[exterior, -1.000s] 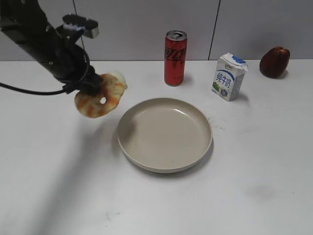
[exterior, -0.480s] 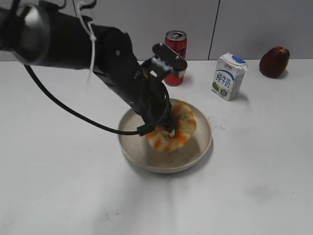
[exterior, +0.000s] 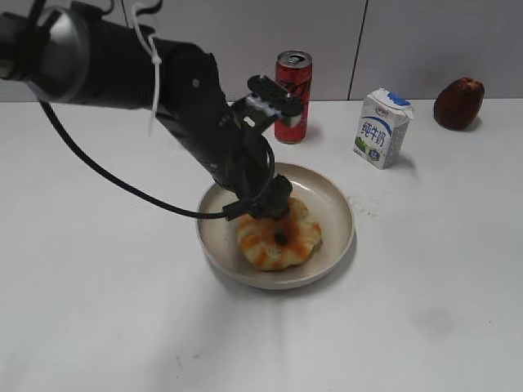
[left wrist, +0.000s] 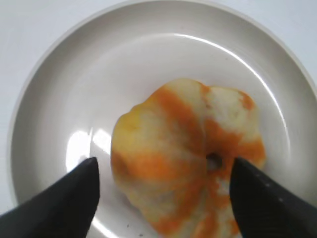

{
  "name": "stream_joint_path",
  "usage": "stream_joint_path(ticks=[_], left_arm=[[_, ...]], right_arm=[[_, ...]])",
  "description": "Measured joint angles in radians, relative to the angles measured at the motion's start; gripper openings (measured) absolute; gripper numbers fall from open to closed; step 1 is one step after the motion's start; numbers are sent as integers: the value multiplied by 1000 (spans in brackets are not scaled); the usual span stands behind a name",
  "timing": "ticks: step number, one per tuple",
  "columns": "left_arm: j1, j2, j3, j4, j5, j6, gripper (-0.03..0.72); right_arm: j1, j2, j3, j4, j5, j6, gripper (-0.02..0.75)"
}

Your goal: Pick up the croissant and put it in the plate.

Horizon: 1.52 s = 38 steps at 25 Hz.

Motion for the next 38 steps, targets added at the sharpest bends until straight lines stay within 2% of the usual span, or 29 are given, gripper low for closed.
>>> stream_joint_path(ticks=[5,9,12,15,21,23,28,38], left_arm=[[61,-92,-62,43,149,-66,594],[162,-192,-86,155,338,-180,589],[263,-257,-86,255,551,-256,587],[404,-329,-64,312,612,-295,587],[700,-546,74,253,629,-309,586],[758,-642,144,223,631,-310,586],[759,-892,324,177,604,-311,585],[757,-1359,698,185,568,-311,585]], right_arm=[[0,0,0,0,0,0,571],[0,0,0,0,0,0,571],[0,0,0,0,0,0,571],[0,0,0,0,0,0,571],[0,0,0,-1,0,0,571],[0,0,0,-1,0,0,571],[0,0,0,-1,0,0,571],[0,0,0,-1,0,0,571]])
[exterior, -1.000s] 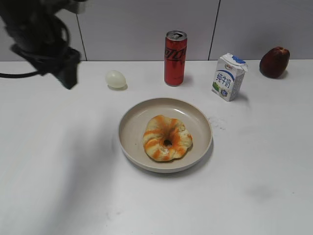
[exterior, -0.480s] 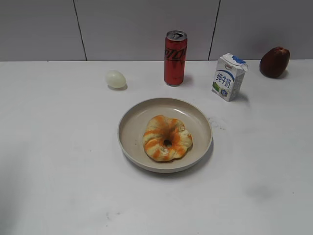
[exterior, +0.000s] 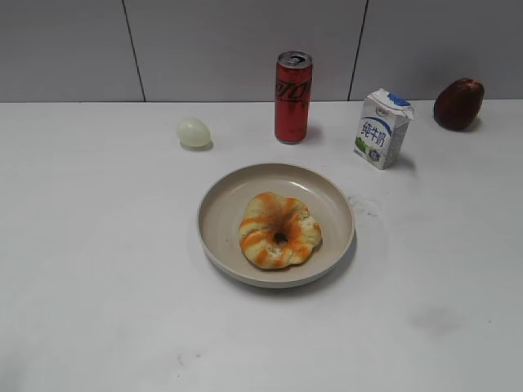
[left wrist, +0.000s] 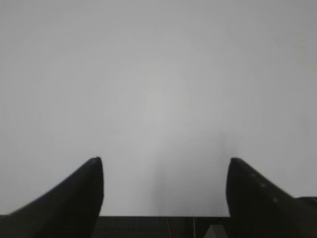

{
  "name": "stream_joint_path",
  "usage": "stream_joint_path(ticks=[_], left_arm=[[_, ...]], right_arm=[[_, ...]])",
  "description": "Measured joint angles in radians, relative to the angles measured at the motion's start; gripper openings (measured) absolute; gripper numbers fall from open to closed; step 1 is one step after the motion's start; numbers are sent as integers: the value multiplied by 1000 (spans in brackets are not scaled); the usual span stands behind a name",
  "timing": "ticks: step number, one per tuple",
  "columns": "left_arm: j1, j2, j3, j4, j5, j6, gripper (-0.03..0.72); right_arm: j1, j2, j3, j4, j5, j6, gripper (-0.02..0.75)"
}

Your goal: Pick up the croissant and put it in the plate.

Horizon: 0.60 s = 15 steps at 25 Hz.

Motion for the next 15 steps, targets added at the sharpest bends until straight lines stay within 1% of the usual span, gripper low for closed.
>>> stream_joint_path(ticks=[4,9,15], left_arm=[[0,-186,145,-4,3,0,585],[0,-393,166,-10,-18,-13,585],[0,-550,197,-8,-76,-53,585]], right_arm=[[0,0,0,0,0,0,571],[0,0,0,0,0,0,571],[0,0,0,0,0,0,571]])
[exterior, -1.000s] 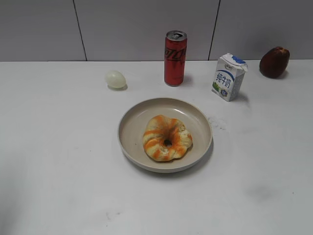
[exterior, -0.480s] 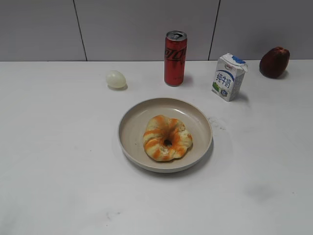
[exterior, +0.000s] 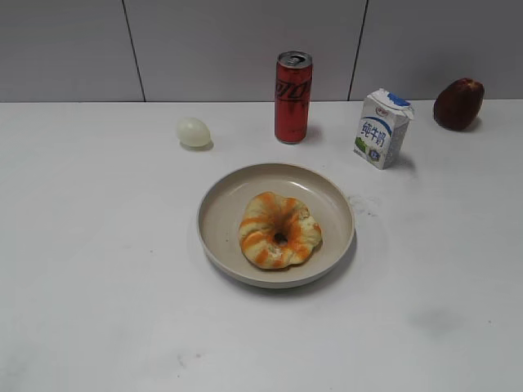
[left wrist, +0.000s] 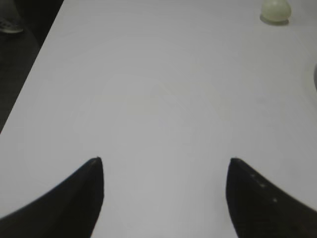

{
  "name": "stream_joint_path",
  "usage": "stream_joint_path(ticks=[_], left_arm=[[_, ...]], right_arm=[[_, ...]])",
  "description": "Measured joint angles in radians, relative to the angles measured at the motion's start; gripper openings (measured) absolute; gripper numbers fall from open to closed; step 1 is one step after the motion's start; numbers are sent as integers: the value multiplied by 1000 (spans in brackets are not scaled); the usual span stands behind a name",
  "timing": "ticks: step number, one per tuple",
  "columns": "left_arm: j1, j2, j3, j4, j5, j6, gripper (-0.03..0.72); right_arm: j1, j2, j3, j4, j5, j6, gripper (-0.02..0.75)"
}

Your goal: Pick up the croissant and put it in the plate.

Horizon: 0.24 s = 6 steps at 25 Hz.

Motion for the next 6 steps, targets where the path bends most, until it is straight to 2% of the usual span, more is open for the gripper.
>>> stream_joint_path(ticks=[6], left_arm=[[0,-67,0,5,-13,-16,584]], right_arm=[[0,0,0,1,0,0,571]])
